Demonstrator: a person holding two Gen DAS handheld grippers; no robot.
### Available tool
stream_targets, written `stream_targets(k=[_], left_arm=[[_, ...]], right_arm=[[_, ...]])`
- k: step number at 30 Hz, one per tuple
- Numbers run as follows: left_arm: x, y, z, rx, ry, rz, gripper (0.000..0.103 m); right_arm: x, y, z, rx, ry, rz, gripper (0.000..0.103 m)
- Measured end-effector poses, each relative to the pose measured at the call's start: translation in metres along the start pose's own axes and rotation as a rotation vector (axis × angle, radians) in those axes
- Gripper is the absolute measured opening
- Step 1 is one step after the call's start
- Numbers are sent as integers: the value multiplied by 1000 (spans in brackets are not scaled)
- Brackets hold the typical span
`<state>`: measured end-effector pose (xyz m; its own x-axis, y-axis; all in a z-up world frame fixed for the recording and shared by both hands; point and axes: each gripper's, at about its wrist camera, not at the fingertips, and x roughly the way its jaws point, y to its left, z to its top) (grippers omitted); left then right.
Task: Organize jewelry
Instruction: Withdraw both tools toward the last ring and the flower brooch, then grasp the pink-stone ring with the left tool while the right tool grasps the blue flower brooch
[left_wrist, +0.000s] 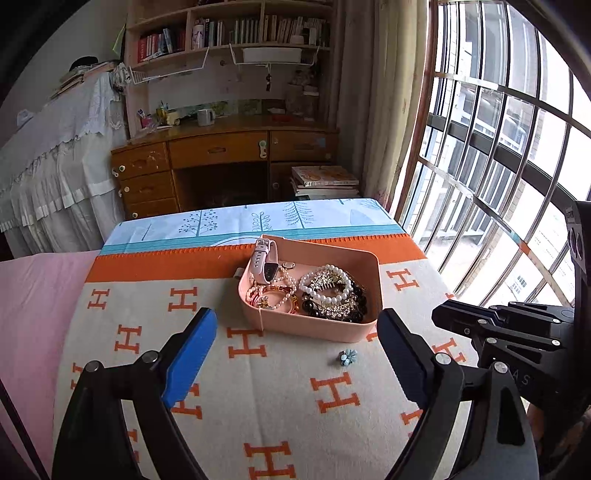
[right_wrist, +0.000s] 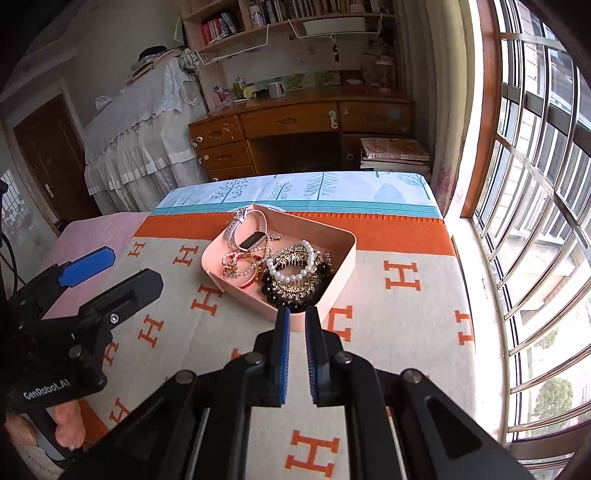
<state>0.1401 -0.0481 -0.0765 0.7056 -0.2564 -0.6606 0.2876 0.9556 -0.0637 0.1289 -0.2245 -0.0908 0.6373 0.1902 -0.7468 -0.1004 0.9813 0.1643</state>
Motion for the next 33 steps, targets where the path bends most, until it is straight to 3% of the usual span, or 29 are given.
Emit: stream_targets(k=[8, 20, 26, 33], left_arm=[[-24, 8, -47, 16, 52, -21, 88], [-14, -4, -150, 63, 298, -144, 88], [-22, -26, -173, 125, 309, -150, 87], [-25, -48, -184, 177, 328, -160, 66]], right_arm=[[-14, 3, -44, 20, 24, 17, 9], [-17, 1, -112, 34, 89, 44, 9], [-17, 3, -132, 41, 109, 63, 9], [-20, 4, -150, 47, 105, 83, 9]])
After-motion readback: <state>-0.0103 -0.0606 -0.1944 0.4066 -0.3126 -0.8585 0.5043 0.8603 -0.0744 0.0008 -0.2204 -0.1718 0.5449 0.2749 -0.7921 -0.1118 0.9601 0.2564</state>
